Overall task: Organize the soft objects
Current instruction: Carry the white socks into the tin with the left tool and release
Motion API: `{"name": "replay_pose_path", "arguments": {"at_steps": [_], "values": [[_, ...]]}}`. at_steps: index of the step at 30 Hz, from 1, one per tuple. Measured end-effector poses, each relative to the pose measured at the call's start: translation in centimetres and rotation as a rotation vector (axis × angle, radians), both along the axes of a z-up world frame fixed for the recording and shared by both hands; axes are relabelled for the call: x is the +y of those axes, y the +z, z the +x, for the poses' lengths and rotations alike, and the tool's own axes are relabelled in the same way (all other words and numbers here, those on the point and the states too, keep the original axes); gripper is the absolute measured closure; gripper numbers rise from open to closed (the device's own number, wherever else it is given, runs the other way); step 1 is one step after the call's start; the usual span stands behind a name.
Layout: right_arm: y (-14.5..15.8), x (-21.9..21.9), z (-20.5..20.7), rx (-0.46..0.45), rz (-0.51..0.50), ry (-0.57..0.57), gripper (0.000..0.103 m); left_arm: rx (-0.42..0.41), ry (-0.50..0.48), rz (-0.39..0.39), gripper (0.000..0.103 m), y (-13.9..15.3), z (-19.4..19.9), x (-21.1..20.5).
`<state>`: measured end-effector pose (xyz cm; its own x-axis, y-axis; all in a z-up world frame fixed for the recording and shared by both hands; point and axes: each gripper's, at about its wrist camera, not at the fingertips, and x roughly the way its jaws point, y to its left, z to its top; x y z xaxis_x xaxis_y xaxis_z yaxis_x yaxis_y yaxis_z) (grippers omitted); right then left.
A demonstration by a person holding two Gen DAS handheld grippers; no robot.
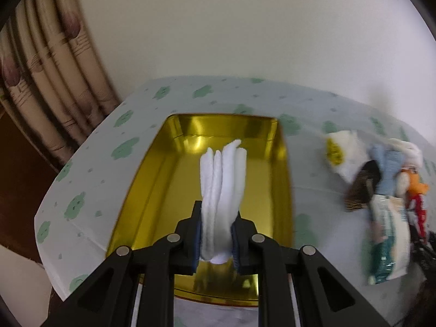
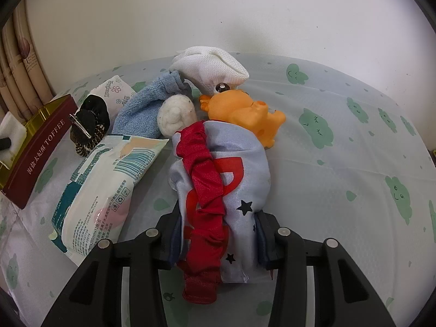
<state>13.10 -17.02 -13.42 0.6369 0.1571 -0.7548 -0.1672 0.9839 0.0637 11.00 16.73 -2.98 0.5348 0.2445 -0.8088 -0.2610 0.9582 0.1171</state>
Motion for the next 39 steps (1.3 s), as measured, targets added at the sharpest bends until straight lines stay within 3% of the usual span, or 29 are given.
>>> {"name": "replay_pose_path", "arguments": {"at_steps": [9,18,25,39], "values": [[-0.1,0.0,0.1,0.0,-0.006,0.001,0.062,0.048,0.033,0.008,0.085,-2.8,0.3,2.1],[-0.1,0.0,0.0,-0.001,-0.015,0.001,0.062,0.05,0.038,-0.024,0.08,-3.4,0.5,2.8],[-0.1,0.1,0.0,-0.002,-0.021,-0.001,0.062,0.005,0.014,-0.037,0.061,-2.3,-0.2,2.6],[-0.1,0.1,0.0,-0.002,-0.023,0.0,0.062,-0.106,0.003,0.015,0.06,-0.7,-4.3,2.1]]}}
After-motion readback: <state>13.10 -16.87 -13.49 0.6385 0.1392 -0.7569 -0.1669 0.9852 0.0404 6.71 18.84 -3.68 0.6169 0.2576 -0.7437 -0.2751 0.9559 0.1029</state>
